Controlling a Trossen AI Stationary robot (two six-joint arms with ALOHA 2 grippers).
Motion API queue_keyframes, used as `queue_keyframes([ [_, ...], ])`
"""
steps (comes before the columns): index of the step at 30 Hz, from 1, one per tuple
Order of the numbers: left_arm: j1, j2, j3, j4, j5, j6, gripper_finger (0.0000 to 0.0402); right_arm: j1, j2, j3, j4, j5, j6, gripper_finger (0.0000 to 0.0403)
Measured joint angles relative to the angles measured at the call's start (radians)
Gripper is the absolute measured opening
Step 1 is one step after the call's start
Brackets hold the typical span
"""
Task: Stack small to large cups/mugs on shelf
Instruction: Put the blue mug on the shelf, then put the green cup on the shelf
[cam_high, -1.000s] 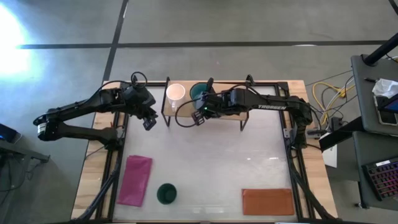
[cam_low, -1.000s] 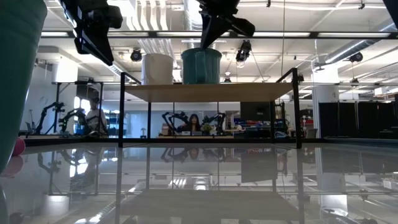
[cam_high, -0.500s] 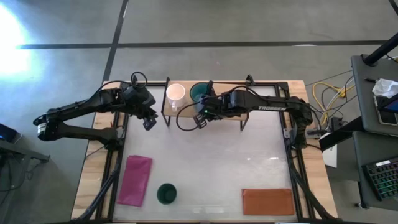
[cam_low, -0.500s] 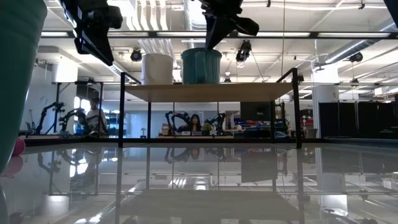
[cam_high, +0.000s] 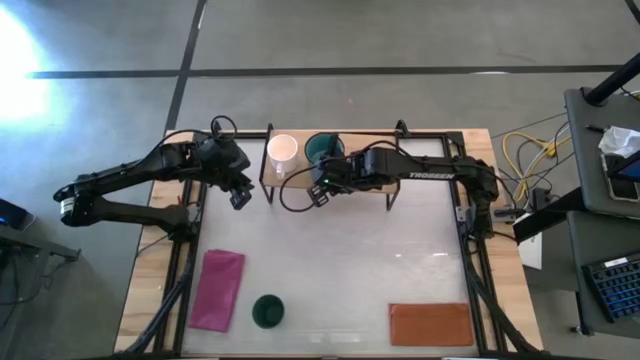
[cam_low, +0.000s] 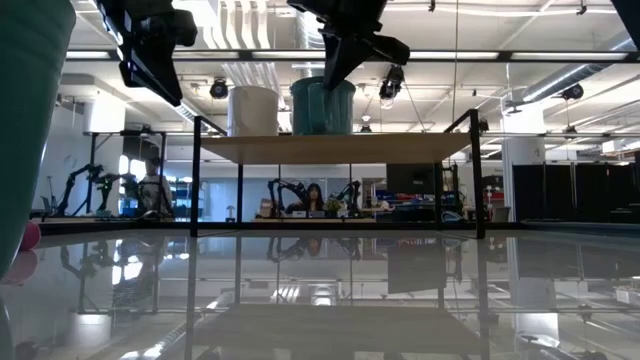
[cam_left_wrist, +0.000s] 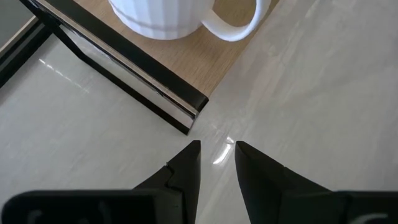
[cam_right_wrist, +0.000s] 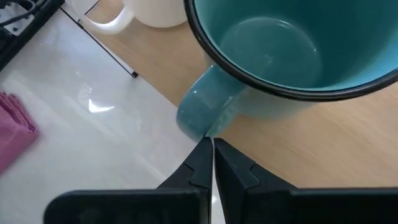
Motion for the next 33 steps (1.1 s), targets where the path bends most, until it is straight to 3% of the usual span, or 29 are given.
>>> queue_keyframes([
  [6,-0.003,0.0,0.0,0.0,0.014,-0.01,0.0085,0.0,-0.017,0.0,-0.054,0.0,-0.004,0.0009],
  [12,-0.08,-0.002,0.0,0.009,0.149,-0.024,0.0085,0.029,-0.082,0.0,-0.109,0.008,-0.007,0.0016],
  [18,-0.232,0.003,0.0,0.051,0.137,-0.138,0.0085,0.073,-0.183,0.0,-0.177,0.076,-0.006,0.0074],
  [25,-0.302,0.05,0.007,0.041,0.122,-0.267,0.0085,0.122,-0.272,-0.005,-0.211,0.162,0.009,0.0151],
  [33,-0.429,0.098,0.046,0.045,0.05,-0.433,0.0085,0.13,-0.322,-0.047,-0.231,0.186,0.062,0.0188],
])
